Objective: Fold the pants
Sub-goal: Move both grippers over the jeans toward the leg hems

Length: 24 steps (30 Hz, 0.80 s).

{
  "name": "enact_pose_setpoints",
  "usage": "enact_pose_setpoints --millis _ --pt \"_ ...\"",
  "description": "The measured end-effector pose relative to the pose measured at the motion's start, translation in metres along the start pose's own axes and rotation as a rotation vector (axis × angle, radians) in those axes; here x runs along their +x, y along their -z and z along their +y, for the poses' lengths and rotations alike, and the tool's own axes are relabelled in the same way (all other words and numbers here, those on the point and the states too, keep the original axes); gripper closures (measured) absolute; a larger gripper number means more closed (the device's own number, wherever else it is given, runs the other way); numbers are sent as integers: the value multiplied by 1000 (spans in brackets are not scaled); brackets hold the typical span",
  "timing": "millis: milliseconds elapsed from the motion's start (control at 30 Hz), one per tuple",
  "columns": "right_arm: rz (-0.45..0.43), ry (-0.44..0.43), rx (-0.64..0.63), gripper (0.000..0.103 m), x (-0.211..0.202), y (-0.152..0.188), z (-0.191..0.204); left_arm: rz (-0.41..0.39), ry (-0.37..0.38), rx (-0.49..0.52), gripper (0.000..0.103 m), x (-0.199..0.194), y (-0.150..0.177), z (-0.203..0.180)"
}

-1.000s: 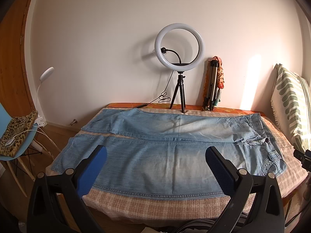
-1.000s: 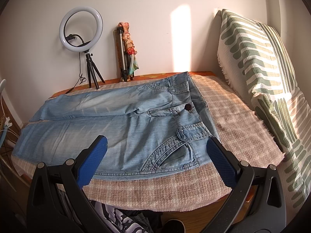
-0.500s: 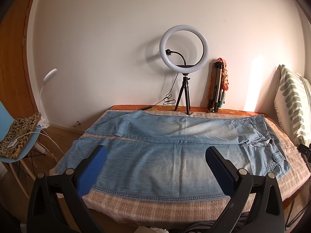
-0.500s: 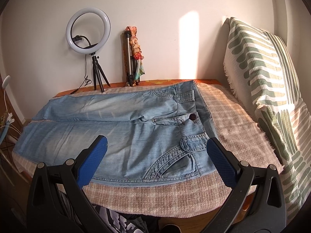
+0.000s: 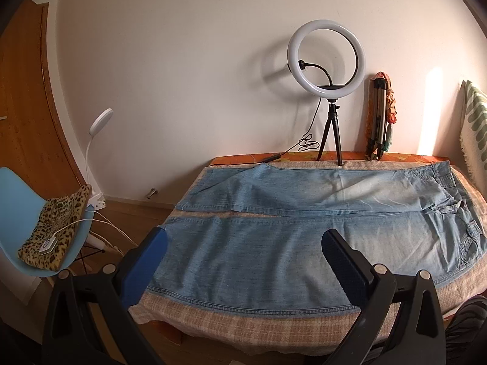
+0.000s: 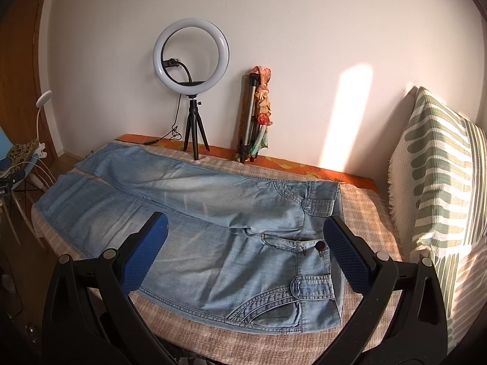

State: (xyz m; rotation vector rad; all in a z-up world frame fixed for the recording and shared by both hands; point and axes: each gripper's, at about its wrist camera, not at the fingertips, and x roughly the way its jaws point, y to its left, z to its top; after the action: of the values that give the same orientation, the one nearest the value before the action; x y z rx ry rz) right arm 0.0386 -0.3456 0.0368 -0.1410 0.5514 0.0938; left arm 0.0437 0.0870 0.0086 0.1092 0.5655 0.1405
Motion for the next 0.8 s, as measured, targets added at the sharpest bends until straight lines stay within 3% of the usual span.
enact_pose_setpoints --millis 333,467,633,800 --pt "37 -107 -3 0 83 -55 18 55 3 -38 0 62 -49 44" --pt "90 -135 -25 0 138 -69 28 105 21 -101 0 105 -66 64" --pt "167 -159 -58 0 215 -81 37 166 -8 -76 0 166 -85 72" --pt "257 -181 -83 0 296 -83 44 253 11 -105 0 239 -96 77"
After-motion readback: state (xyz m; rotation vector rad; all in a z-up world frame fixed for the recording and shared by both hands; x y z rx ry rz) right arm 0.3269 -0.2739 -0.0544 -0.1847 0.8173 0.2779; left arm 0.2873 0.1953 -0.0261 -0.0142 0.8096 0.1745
